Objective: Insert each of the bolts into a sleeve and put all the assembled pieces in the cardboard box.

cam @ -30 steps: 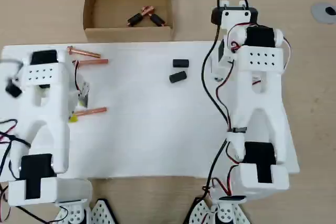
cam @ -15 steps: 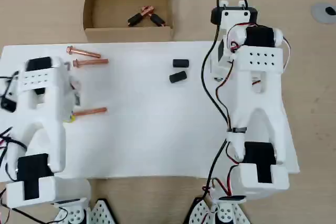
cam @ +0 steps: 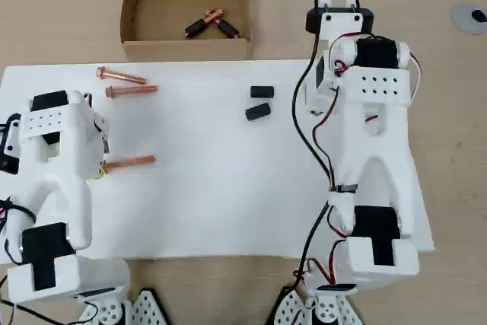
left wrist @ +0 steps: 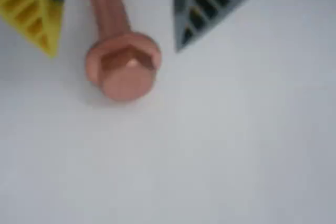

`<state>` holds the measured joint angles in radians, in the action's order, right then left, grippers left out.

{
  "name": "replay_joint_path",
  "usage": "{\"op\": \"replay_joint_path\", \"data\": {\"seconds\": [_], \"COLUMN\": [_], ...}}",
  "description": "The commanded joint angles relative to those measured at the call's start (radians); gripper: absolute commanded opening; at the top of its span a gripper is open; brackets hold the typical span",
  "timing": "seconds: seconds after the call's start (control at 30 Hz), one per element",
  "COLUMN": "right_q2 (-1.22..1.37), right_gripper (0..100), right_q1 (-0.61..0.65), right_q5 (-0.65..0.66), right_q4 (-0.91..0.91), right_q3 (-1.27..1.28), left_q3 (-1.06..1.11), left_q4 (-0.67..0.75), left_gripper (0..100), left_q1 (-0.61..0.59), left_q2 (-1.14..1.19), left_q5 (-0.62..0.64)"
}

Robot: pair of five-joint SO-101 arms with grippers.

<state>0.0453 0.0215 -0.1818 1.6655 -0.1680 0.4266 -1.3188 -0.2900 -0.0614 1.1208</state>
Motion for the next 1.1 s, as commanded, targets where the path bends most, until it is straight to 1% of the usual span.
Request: {"op": "replay_joint_path", "data": {"seconds": [0.0,0.07,0.17,0.33,0.47,0.63,0.83,0.9,0.93,1.07], "right_q2": [-0.051,-0.051,-0.051,-0.050,-0.050,-0.050,-0.050,-0.050,-0.050,-0.022], "right_gripper": [24.9,24.9,24.9,24.9,24.9,24.9,24.9,24.9,24.9,24.9], "right_q1": [0.013,0.013,0.013,0.035,0.059,0.058,0.058,0.058,0.058,0.058], "right_q5": [0.008,0.008,0.008,0.006,0.006,0.008,0.008,0.008,0.008,0.008], "right_q4": [-0.012,-0.014,-0.023,-0.035,-0.035,-0.035,-0.035,-0.035,-0.035,-0.035], "right_q3": [0.002,0.002,0.004,0.005,0.004,0.004,0.005,0.005,0.005,0.004], "left_q3": [-0.006,-0.003,-0.009,0.028,0.081,0.126,0.117,0.097,0.071,-0.064], "left_q4": [0.009,0.009,0.017,0.166,0.238,0.238,0.235,0.218,0.184,-0.032], "left_gripper": [16,16,16,16,16,16,16,16,16,17], "left_q1": [0.000,0.009,0.011,0.021,0.049,0.064,0.057,0.057,0.057,0.080], "left_q2": [-0.038,-0.038,-0.038,-0.038,-0.038,-0.038,-0.047,-0.048,-0.056,-0.147], "left_q5": [0.008,0.025,0.089,0.172,0.178,0.175,0.176,0.176,0.176,0.170]}}
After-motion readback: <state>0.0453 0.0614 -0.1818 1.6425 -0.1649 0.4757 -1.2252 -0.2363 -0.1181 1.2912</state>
